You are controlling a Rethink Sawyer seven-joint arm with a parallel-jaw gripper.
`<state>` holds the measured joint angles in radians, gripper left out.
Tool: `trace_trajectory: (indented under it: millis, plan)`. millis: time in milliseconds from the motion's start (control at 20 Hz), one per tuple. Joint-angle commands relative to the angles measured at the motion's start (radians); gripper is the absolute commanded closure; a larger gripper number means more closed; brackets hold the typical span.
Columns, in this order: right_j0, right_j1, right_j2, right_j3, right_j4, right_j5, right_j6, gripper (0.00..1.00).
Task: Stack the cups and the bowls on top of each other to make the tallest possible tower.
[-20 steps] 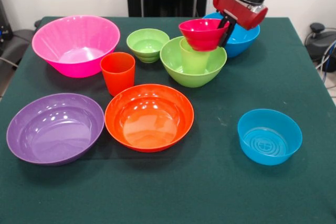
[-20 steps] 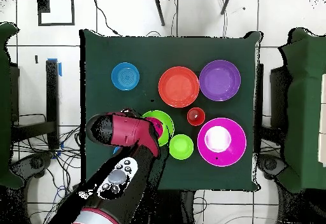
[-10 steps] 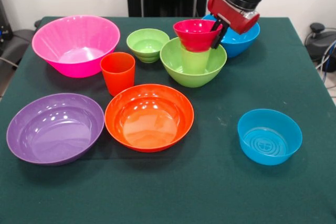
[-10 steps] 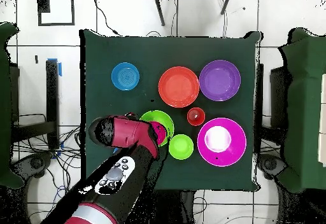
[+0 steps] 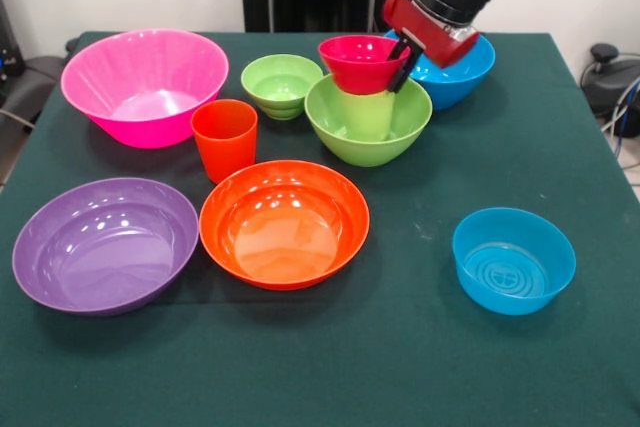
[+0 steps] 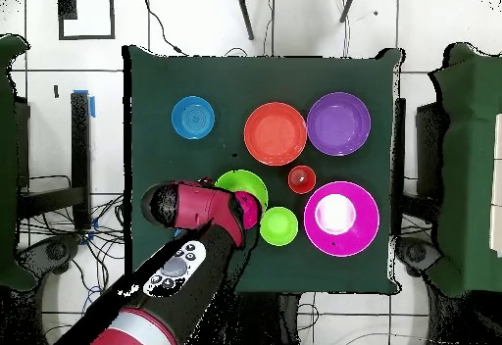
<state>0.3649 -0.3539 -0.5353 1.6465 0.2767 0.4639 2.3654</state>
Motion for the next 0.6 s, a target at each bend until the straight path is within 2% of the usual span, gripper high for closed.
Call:
trace_trajectory:
  millis: [50,150,200,400,500,600]
  plan:
    - [-0.004,0.03,0.081,-0.024,0.0,-0.063,0.141,1.0]
    - [-0.012,0.025,0.089,-0.023,-0.004,-0.071,0.128,1.0]
    - [-0.021,0.017,0.102,-0.015,-0.005,-0.08,0.118,0.0]
    - [-0.048,-0.01,0.147,0.008,-0.015,-0.128,0.084,0.0]
    - [-0.099,-0.049,0.225,0.043,-0.004,-0.129,0.045,0.0]
    - [-0.126,-0.074,0.28,0.08,0.013,-0.188,0.062,0.0]
